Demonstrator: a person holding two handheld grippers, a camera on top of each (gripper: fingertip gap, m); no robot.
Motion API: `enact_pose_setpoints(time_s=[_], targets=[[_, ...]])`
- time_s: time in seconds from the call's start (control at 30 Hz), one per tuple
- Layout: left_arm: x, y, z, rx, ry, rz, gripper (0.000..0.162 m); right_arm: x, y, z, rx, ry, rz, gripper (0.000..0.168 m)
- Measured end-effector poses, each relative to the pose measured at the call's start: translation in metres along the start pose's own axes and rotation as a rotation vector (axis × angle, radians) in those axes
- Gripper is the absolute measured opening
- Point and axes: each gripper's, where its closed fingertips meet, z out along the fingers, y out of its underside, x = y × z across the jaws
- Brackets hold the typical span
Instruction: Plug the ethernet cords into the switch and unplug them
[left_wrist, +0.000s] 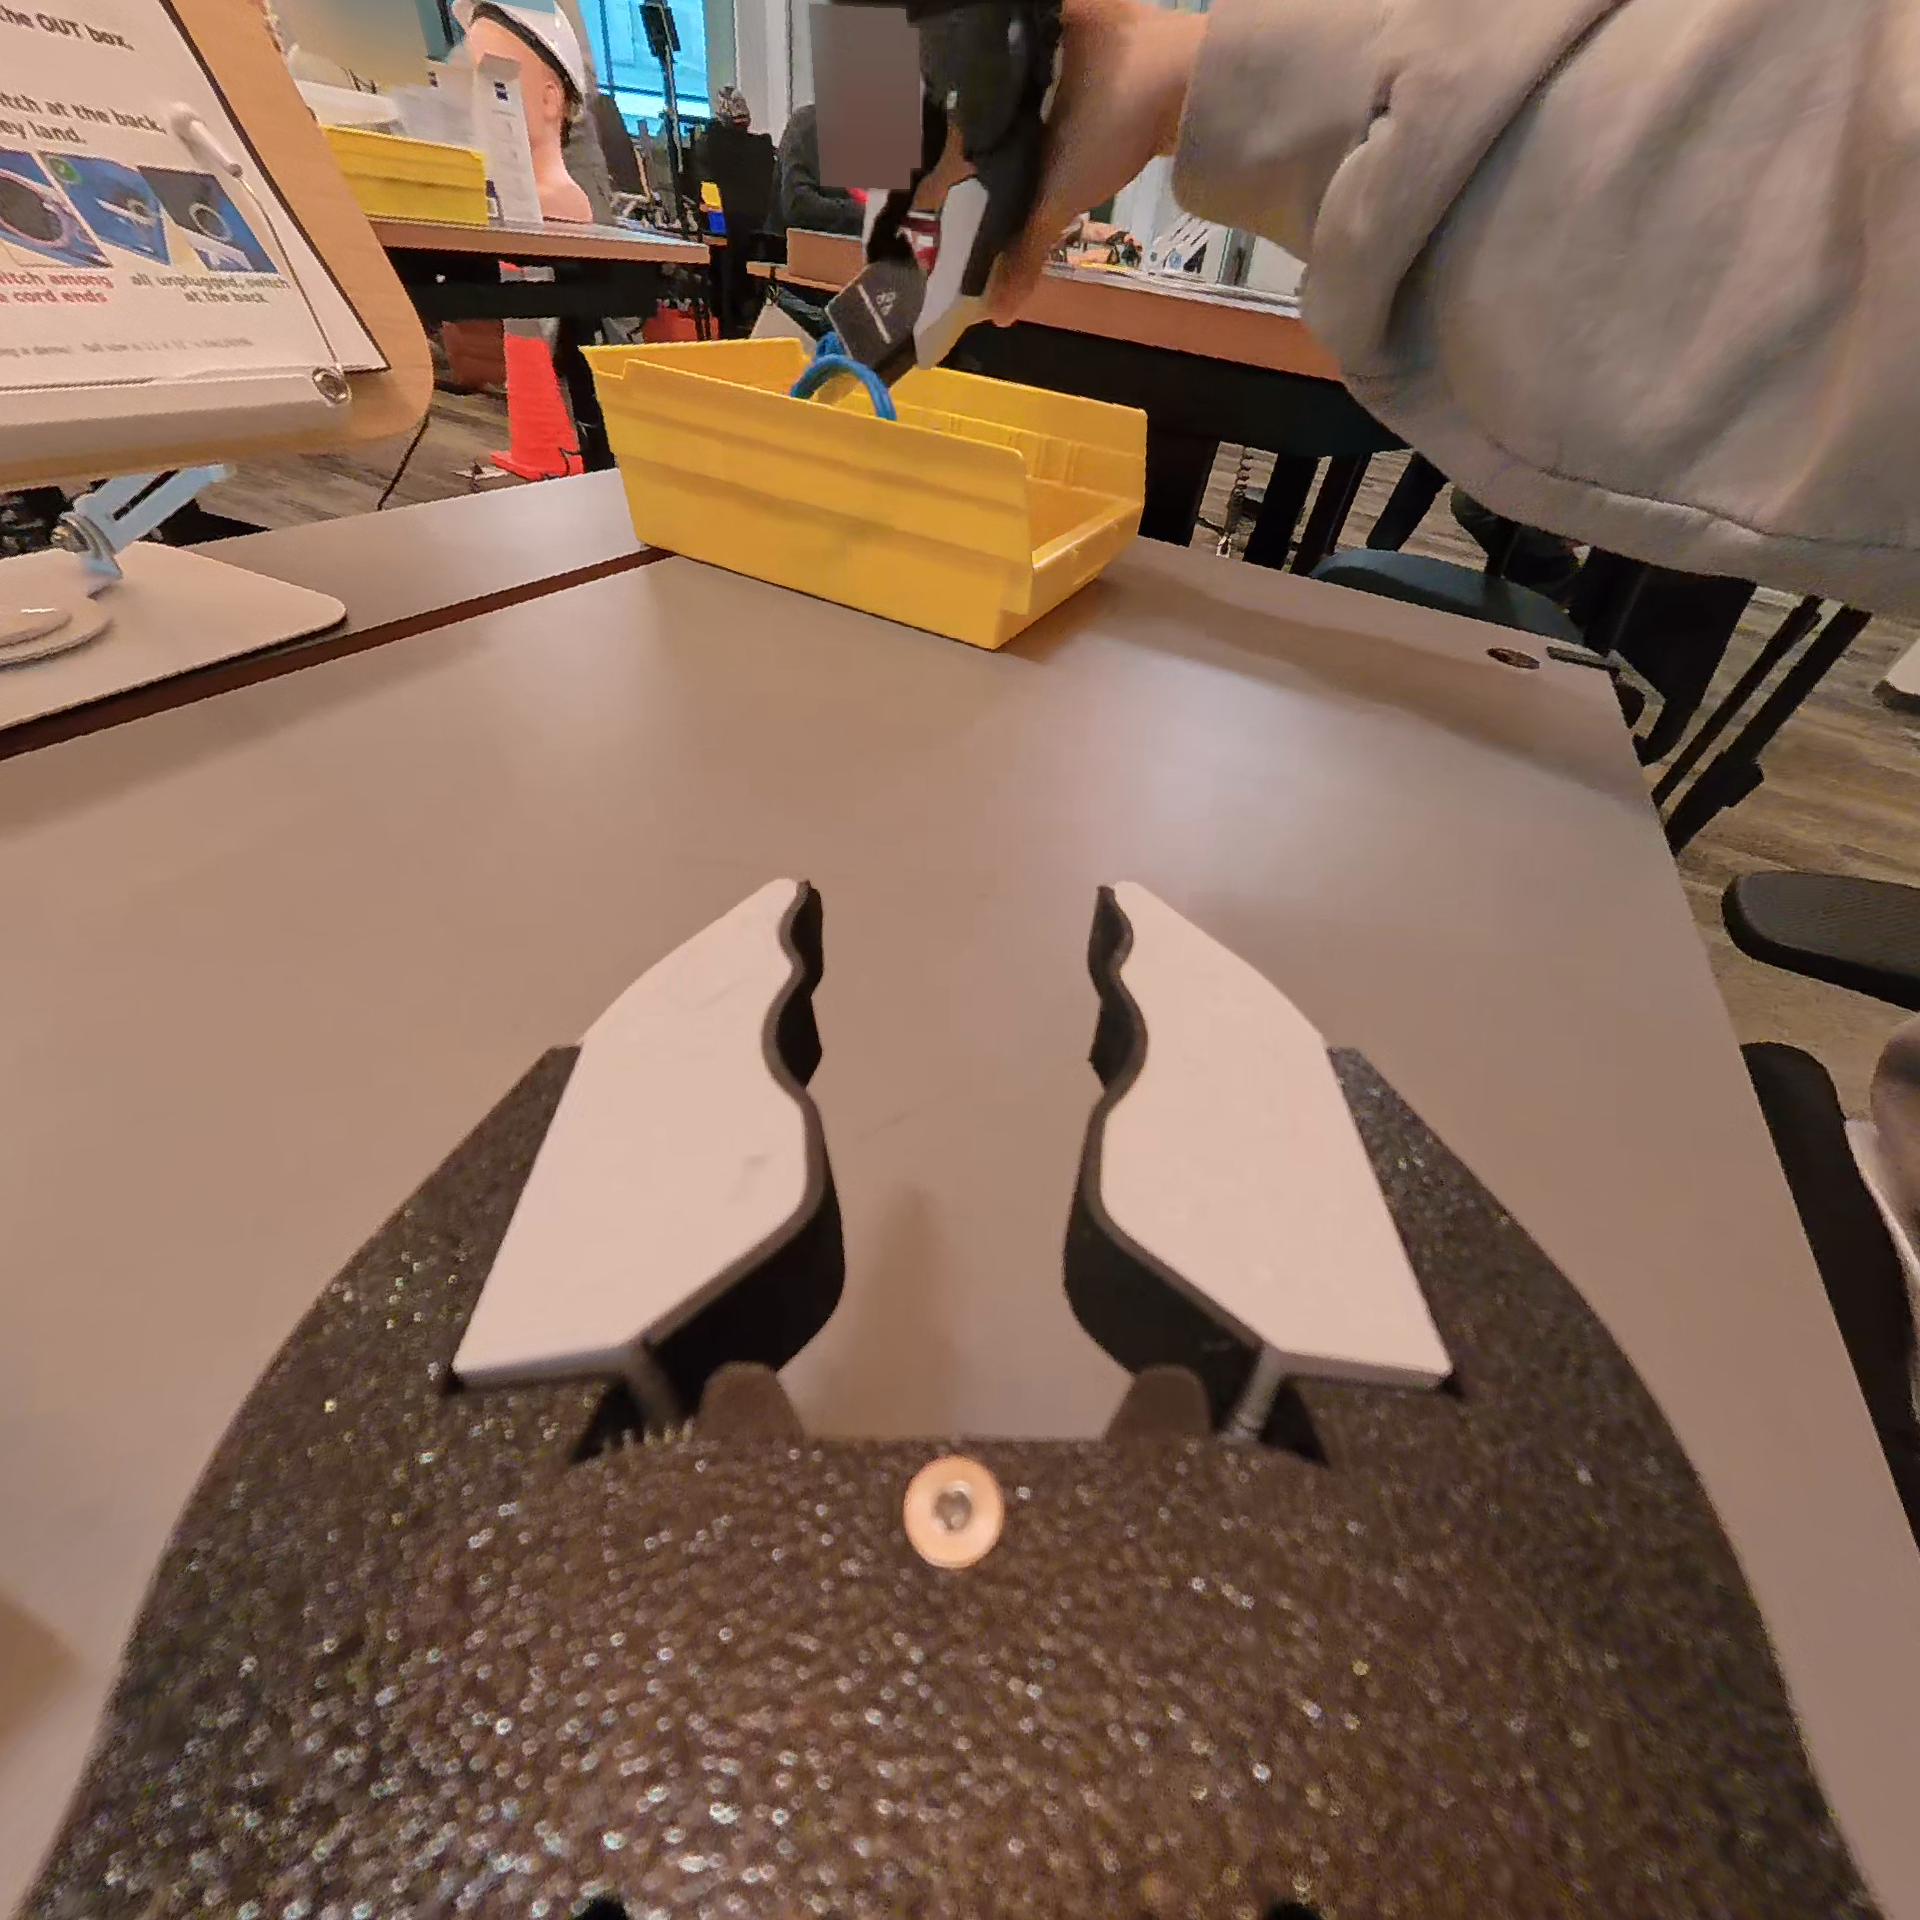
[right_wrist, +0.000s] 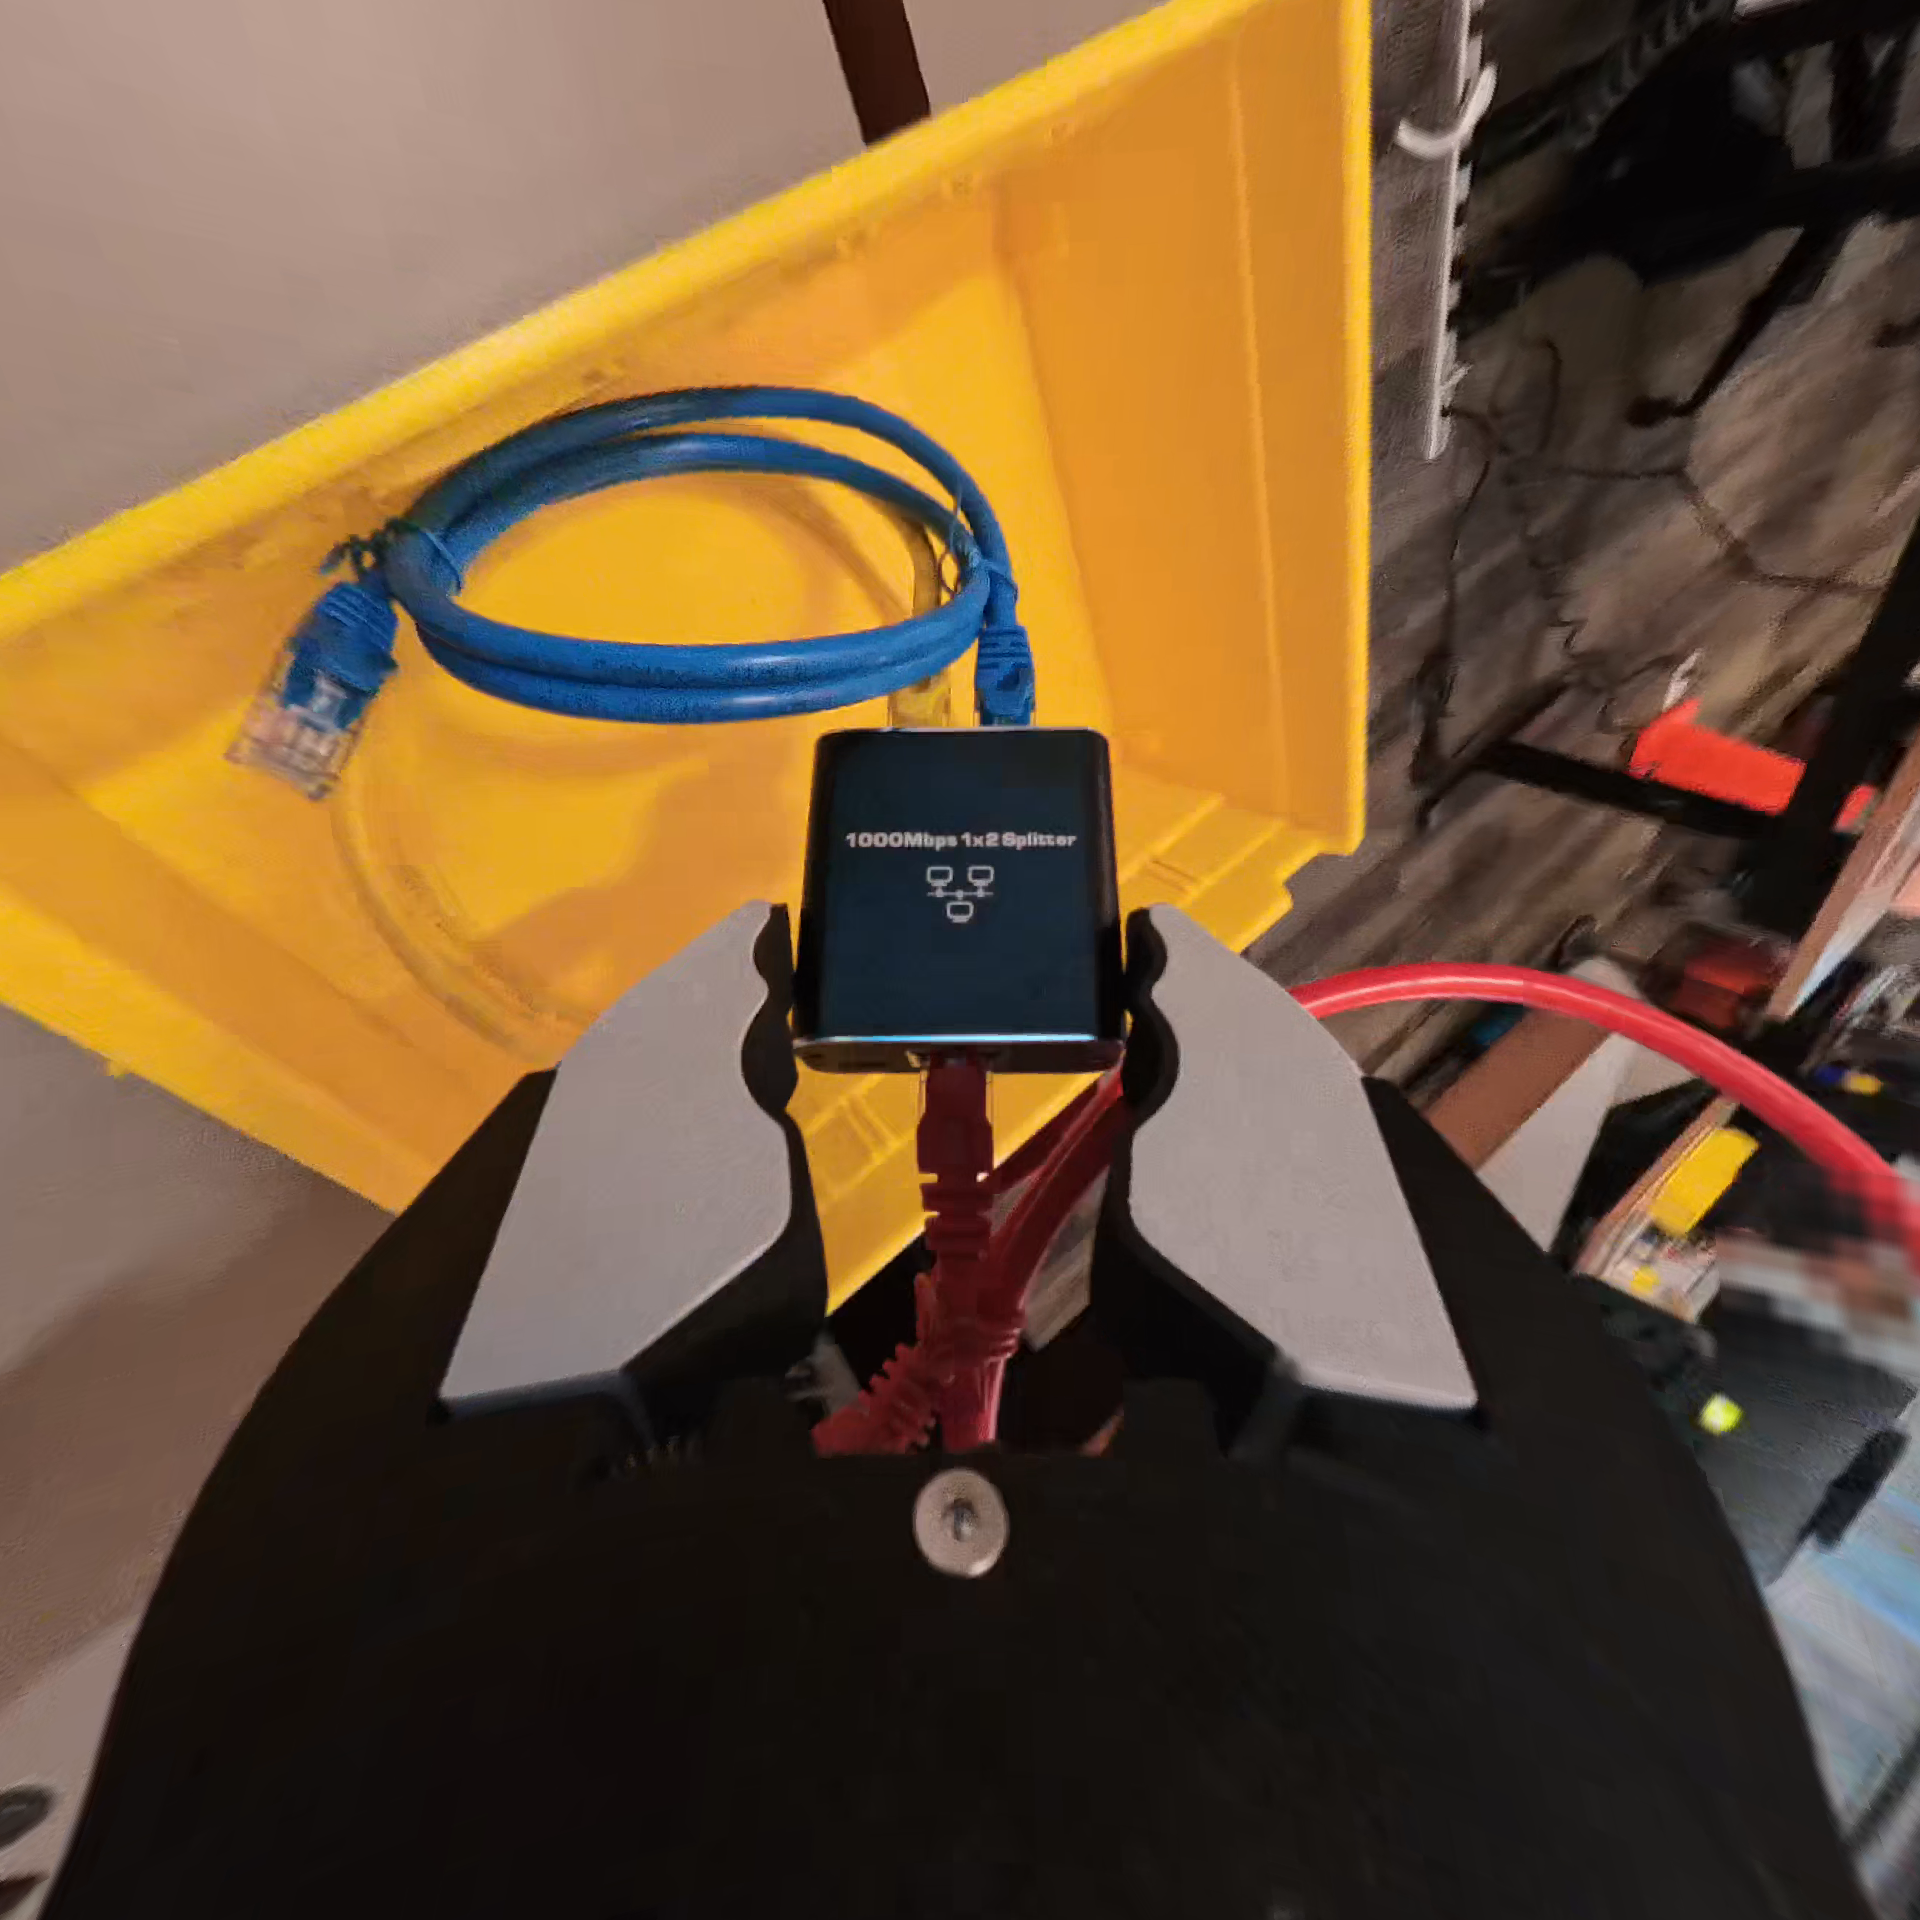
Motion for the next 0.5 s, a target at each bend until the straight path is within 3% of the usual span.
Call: enact_pose_setpoints(time_s=[0.2,0.33,0.5], targets=[[0.005,0.001,0.003,-0.010,0.020,0.013,0.049,-0.005,0.024,0.018,-0.097,0.051,-0.057,0.057],[0.005,-0.001,0.002,0.002,0.021,0.004,0.050,-0.007,0.012,-0.006,0.084,0.045,0.004,0.062],[0.007,-0.002,0.004,-0.015,0.009,-0.005,0.051,0.016,0.009,-0.086,0.421,0.075,0.313,0.066]])
